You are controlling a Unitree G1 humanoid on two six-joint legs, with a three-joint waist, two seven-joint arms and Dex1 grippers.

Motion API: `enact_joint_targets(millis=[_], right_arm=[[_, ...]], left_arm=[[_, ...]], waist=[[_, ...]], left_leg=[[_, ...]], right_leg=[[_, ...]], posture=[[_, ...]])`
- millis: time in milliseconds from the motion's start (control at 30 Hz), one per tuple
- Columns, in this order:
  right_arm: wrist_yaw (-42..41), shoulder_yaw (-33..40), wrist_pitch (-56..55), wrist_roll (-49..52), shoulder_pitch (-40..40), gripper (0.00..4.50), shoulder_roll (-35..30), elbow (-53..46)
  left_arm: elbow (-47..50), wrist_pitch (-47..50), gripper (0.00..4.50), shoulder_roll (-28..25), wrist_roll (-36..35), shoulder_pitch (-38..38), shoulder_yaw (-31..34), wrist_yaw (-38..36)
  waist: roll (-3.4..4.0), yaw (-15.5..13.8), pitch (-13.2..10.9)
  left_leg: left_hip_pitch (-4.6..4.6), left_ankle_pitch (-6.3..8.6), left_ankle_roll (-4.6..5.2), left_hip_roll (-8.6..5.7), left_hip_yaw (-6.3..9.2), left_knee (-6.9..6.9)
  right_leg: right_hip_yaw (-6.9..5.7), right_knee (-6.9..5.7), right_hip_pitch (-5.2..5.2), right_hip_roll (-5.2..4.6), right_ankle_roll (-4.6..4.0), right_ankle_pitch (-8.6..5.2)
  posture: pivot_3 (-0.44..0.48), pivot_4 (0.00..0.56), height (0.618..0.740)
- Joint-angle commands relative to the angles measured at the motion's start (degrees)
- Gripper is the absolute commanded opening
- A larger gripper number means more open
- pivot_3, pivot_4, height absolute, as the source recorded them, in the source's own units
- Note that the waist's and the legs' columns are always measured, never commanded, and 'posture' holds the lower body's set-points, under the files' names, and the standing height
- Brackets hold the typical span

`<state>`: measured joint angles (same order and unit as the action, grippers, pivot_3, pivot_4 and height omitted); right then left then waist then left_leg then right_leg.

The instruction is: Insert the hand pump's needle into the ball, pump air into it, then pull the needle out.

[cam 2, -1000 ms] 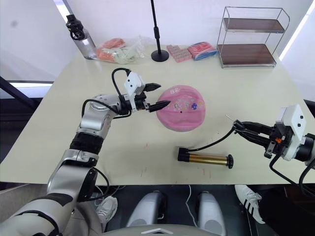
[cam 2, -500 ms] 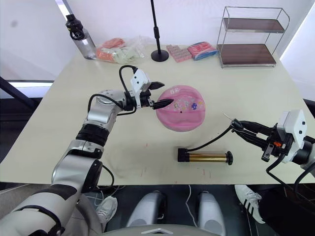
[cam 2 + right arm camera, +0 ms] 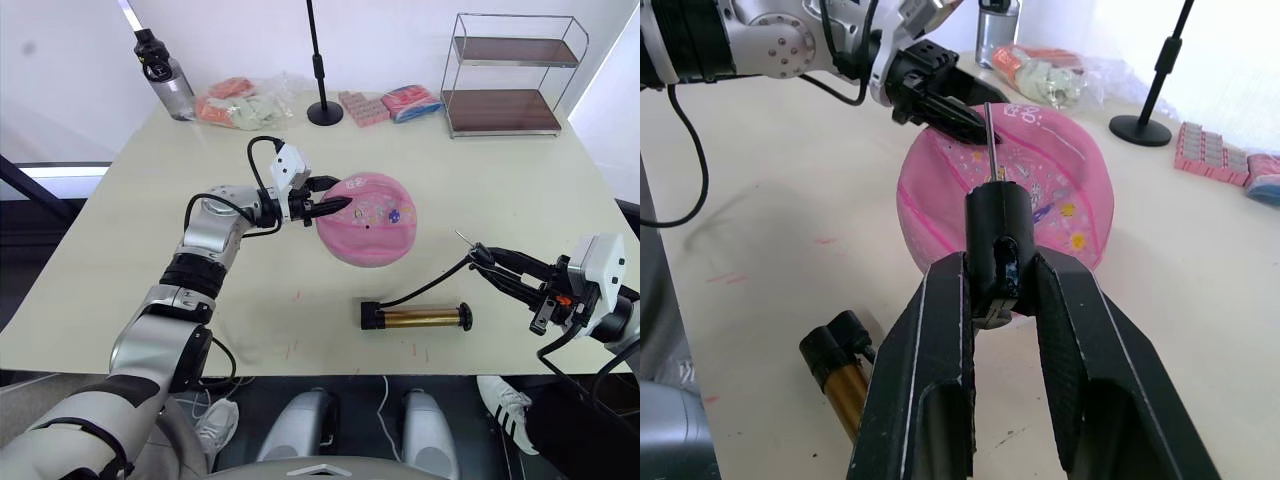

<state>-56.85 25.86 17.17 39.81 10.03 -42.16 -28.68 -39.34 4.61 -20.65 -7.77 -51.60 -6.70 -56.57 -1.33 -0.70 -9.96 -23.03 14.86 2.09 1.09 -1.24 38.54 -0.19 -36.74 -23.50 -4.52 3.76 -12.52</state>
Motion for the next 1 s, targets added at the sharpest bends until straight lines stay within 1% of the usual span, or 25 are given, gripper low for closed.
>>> enact_joint_targets(millis=[33, 100, 167, 267, 433, 567, 667, 833, 1000], right_arm=[[0.17, 1.23, -1.52, 0.16, -0.19, 0.33, 0.01, -0.74], [1.34, 0.58, -0.51, -0.14, -0.67, 0.33, -0.12, -0.95], [2.75, -0.08, 1.15, 0.55, -1.52, 0.33, -0.14, -1.38], [6.33, -2.19, 5.94, 1.40, -3.76, 0.33, -1.25, -2.40], [12.83, -6.27, 16.25, 3.21, -10.27, 0.33, -4.30, -3.99], [16.47, -9.91, 25.44, 5.32, -18.33, 0.33, -7.68, -3.42], [17.21, -11.88, 30.27, 5.66, -21.61, 0.33, -9.98, -3.09], [17.00, -16.40, 37.60, 6.09, -28.23, 0.33, -13.04, -1.17], [16.64, -23.23, 44.69, 4.60, -38.50, 0.33, -13.85, 3.52]], left_arm=[[1.50, -0.16, 0.67, 0.08, -0.52, -0.93, 1.91, 1.55], [2.45, 0.43, 0.25, 0.46, -0.94, -0.42, 2.25, 2.25], [3.99, 1.04, 0.04, 0.76, -1.22, 0.47, 2.23, 2.71], [7.75, 2.69, 0.04, 1.70, -1.70, 2.65, 2.39, 4.44], [13.16, 3.53, 0.04, 3.34, -0.75, 6.61, 2.33, 8.46], [17.22, 4.56, 0.04, 4.60, -0.02, 9.60, 2.11, 12.24], [19.64, 4.79, 0.04, 5.26, 0.63, 11.10, 1.53, 14.09], [21.01, 3.87, 0.04, 6.29, 1.66, 13.19, 0.93, 16.45], [20.64, 2.26, 0.04, 6.91, 2.66, 14.48, 0.28, 17.38]], waist=[[0.00, 0.01, 0.00], [0.00, 0.02, 0.00], [0.00, 0.04, 0.00], [0.01, 0.11, 0.00], [0.01, -0.06, 0.00], [0.04, -0.07, 0.01], [0.03, -0.39, 0.01], [0.03, -0.22, 0.01], [0.06, -0.27, 0.03]], left_leg=[[0.00, 0.00, 0.00, 0.00, 0.00, 0.00], [0.00, 0.00, 0.00, 0.00, 0.00, 0.00], [0.00, 0.00, 0.00, 0.00, 0.00, 0.00], [0.01, 0.00, 0.00, 0.01, 0.02, 0.00], [0.01, 0.00, 0.00, 0.00, 0.00, 0.05], [0.01, 0.00, 0.00, -0.02, 0.02, 0.06], [-0.01, -0.01, 0.00, -0.02, 0.11, 0.09], [-0.08, 0.00, 0.00, -0.04, 0.10, 0.10], [-0.03, -0.01, 0.01, -0.03, 0.11, 0.14]], right_leg=[[0.00, 0.00, 0.00, 0.00, 0.00, 0.00], [0.00, -0.01, 0.00, 0.00, 0.00, 0.00], [0.00, 0.00, 0.00, 0.00, 0.00, 0.00], [0.02, -0.02, 0.00, -0.01, 0.00, 0.00], [0.04, -0.04, 0.00, -0.05, 0.00, 0.01], [0.04, -0.05, 0.00, -0.07, -0.01, 0.02], [-0.05, -0.05, 0.02, -0.07, -0.01, 0.01], [-0.06, -0.02, 0.01, -0.09, -0.01, 0.02], [-0.07, -0.06, 0.03, -0.09, -0.03, 0.02]], posture=[[0.000, 0.150, 0.740], [0.000, 0.150, 0.740], [0.000, 0.150, 0.740], [0.000, 0.150, 0.740], [0.000, 0.150, 0.740], [0.000, 0.150, 0.740], [0.000, 0.150, 0.740], [0.000, 0.150, 0.740], [0.000, 0.150, 0.740]])
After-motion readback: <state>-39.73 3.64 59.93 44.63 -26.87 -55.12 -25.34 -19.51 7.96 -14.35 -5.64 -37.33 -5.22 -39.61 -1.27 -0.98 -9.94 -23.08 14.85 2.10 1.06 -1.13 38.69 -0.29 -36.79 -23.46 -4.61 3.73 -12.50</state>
